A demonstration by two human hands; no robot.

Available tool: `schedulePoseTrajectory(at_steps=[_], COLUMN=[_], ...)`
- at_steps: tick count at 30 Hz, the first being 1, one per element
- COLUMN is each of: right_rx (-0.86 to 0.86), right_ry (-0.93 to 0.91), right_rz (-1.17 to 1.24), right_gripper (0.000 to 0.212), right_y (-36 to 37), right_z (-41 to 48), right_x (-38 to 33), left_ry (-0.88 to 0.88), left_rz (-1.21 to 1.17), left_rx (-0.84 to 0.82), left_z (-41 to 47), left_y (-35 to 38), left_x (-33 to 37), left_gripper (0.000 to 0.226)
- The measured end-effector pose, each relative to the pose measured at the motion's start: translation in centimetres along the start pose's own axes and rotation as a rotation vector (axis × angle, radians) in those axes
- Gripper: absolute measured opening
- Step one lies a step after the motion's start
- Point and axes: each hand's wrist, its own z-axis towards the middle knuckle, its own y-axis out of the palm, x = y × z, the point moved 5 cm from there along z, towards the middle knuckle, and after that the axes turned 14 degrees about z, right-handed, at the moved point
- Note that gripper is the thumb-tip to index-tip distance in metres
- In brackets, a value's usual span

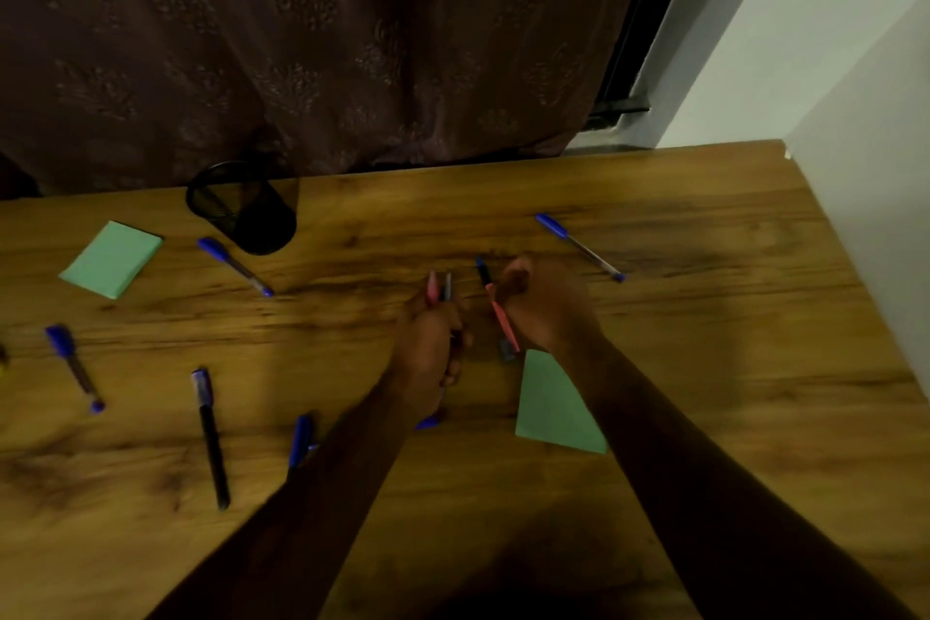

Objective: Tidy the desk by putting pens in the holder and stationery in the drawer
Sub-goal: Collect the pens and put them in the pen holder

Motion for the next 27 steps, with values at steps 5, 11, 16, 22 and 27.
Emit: schedulePoseTrajectory(at_steps=[5, 11, 16, 22, 27], right_rx=[0.03, -0.021, -0.084, -0.187, -0.022], right_ry=[0.023, 0.039, 0.095, 0.081, -0.012], right_rz=[-0.097, 0.007, 0.443, 0.549, 0.268], right_gripper=[0.01, 0.018, 0.02, 0.012, 0.016], right_y=[1.3, 0.4, -0.4, 0.2, -3.0], right_z=[0.8, 1.6, 1.3, 0.8, 2.5], right_x=[-0.1, -0.6, -1.8, -1.9, -0.3], left_ry=[-0.005, -0.045, -0.004, 0.054, 0.033], left_rz=[0.028, 0.014, -0.073, -0.226, -0.047], left_rx=[-0.021, 0.007, -0.043, -0.277, -0.173], left_z=[0.3, 1.3, 2.6, 3.7, 3.9], left_y=[-0.3, 0.0, 1.1, 3.0, 1.7], left_x=[0.2, 0.4, 2.0, 3.2, 3.0], left_gripper=[0.014, 0.01, 0.033, 0.043, 0.016])
